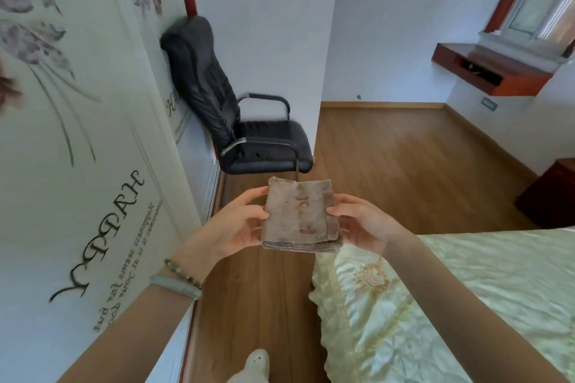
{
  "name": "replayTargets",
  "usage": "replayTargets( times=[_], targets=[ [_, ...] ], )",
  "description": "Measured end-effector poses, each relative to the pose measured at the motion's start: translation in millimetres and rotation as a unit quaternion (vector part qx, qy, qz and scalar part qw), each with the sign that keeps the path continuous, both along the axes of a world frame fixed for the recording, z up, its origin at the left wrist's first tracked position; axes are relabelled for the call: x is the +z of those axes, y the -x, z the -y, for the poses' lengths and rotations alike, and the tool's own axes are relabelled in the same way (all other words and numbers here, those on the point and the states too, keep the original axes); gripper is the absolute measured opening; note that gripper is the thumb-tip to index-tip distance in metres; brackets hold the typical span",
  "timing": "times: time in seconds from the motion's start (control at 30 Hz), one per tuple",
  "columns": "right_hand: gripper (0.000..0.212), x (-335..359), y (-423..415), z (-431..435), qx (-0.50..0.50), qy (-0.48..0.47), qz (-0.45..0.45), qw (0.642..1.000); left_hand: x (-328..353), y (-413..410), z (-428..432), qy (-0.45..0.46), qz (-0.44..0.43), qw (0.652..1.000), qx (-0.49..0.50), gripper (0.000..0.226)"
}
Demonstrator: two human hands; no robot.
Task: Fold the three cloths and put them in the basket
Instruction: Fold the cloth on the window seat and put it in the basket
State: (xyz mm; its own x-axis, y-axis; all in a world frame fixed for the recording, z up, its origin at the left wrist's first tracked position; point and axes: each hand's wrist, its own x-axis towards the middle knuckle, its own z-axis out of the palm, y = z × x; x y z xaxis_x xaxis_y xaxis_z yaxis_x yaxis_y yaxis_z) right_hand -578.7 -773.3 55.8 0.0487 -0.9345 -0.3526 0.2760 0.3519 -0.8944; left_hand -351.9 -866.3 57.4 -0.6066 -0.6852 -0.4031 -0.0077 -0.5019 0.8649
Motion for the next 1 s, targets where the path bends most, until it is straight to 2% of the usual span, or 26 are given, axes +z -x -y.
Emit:
replayTargets(
  times=[0.2,0.33,0.53,0.63,1.0],
  targets=[
    [0.051,4,37,118,-0.072,-0.019,0.017,0.997,9,45,136,-0.010,-0.014,0.999,-0.045,0.053],
    [0.044,9,60,173,-0.114,-0.015,0.025,0.993,19,78,205,-0.007,-0.011,0.997,-0.078,0.053],
    [0.051,5,99,245,-0.161,-0.036,0.027,0.986,13,130,291,-0.004,-0.001,0.993,-0.122,0.050],
    [0.043,0,128,280,-0.176,-0.042,0.023,0.983,6,164,333,-0.016,-0.003,0.991,-0.130,0.050],
    [0.036,-5,282,404,-0.275,-0.046,0.033,0.960,7,341,484,-0.003,0.008,0.975,-0.222,0.047]
  ],
)
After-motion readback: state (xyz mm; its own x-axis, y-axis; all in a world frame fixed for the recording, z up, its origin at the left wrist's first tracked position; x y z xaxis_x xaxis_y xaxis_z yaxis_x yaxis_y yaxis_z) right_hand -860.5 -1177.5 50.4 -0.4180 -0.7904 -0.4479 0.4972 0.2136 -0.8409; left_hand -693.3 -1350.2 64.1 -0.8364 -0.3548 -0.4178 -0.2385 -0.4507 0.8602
